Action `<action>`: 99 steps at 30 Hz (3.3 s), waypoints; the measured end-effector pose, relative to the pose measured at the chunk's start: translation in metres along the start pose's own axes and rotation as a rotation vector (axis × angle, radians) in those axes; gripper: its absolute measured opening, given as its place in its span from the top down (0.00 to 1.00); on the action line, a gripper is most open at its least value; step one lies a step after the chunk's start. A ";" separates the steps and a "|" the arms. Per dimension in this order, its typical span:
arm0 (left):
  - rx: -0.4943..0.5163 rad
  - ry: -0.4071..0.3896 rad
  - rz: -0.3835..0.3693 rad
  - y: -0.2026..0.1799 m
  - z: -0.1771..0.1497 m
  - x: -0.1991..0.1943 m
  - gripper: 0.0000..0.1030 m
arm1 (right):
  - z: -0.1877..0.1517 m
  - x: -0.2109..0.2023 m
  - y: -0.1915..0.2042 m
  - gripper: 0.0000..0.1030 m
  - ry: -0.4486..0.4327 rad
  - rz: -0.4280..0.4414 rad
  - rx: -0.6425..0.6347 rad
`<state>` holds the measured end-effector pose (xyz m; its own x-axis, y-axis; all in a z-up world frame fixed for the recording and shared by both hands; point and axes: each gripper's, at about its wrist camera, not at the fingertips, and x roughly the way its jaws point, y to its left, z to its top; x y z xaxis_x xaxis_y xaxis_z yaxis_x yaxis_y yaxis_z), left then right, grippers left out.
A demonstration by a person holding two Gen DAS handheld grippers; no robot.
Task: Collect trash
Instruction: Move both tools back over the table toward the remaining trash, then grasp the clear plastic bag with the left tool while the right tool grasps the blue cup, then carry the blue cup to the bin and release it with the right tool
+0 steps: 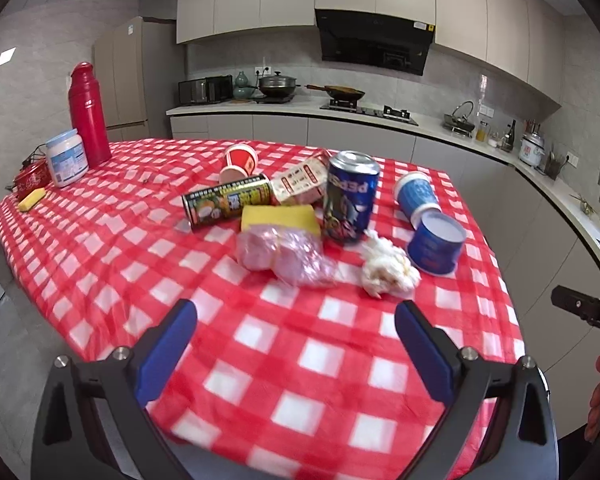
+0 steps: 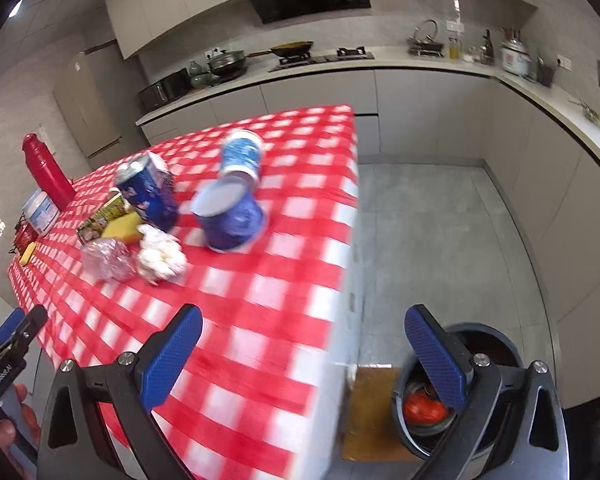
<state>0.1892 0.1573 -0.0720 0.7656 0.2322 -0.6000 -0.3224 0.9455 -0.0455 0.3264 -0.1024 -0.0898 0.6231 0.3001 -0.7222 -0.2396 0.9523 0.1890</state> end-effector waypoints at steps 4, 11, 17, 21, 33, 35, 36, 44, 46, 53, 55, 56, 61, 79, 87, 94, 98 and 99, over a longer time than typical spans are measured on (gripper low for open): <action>0.013 0.000 -0.018 0.013 0.012 0.014 0.03 | 0.009 0.011 0.026 0.01 -0.013 0.001 -0.009; 0.028 0.034 -0.047 0.028 0.025 0.049 0.03 | 0.020 0.033 0.054 0.01 -0.014 -0.001 -0.012; 0.043 0.090 -0.075 0.032 0.026 0.081 0.03 | 0.030 0.052 0.066 0.01 -0.007 -0.006 0.000; 0.009 0.162 -0.125 0.036 0.026 0.108 0.03 | 0.034 0.064 0.072 0.01 0.001 -0.009 0.007; 0.020 0.254 -0.127 0.019 0.040 0.160 0.03 | 0.041 0.095 0.072 0.00 0.036 -0.022 0.029; 0.027 0.264 -0.140 0.020 0.041 0.166 0.08 | 0.045 0.100 0.072 0.01 0.038 -0.020 0.031; 0.022 0.259 -0.160 0.023 0.041 0.165 0.10 | 0.046 0.102 0.072 0.01 0.038 -0.021 0.030; 0.039 0.211 -0.187 0.033 0.040 0.144 0.17 | 0.060 0.125 0.079 0.01 0.050 -0.020 0.017; 0.056 0.202 -0.184 0.032 0.040 0.141 0.17 | 0.062 0.134 0.082 0.01 0.053 -0.039 0.007; 0.079 0.198 -0.162 0.033 0.043 0.144 0.17 | 0.068 0.168 0.082 0.01 0.101 -0.120 -0.020; 0.082 0.197 -0.156 0.033 0.044 0.145 0.17 | 0.068 0.173 0.082 0.01 0.110 -0.125 -0.028; 0.083 0.199 -0.155 0.033 0.044 0.145 0.17 | 0.068 0.175 0.083 0.15 0.115 -0.118 -0.033; 0.088 0.196 -0.148 0.032 0.044 0.146 0.17 | 0.065 0.169 0.087 0.23 0.106 -0.095 -0.049; 0.118 0.108 -0.163 0.000 0.048 0.096 0.17 | 0.053 0.087 0.066 0.23 0.009 -0.067 -0.033; 0.152 0.099 -0.197 -0.044 0.035 0.077 0.17 | 0.035 0.045 0.030 0.23 -0.015 -0.089 -0.019; 0.202 0.094 -0.252 -0.101 0.017 0.054 0.17 | 0.011 0.007 -0.017 0.23 -0.025 -0.128 0.001; 0.225 0.095 -0.283 -0.132 0.008 0.043 0.17 | -0.001 -0.011 -0.054 0.23 -0.023 -0.159 0.037; 0.233 0.095 -0.294 -0.141 0.005 0.040 0.17 | -0.005 -0.015 -0.067 0.23 -0.021 -0.170 0.049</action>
<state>0.2683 0.0342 -0.0860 0.7478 -0.0681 -0.6605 0.0462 0.9977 -0.0505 0.3289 -0.1711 -0.0952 0.6673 0.1350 -0.7324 -0.0932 0.9908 0.0977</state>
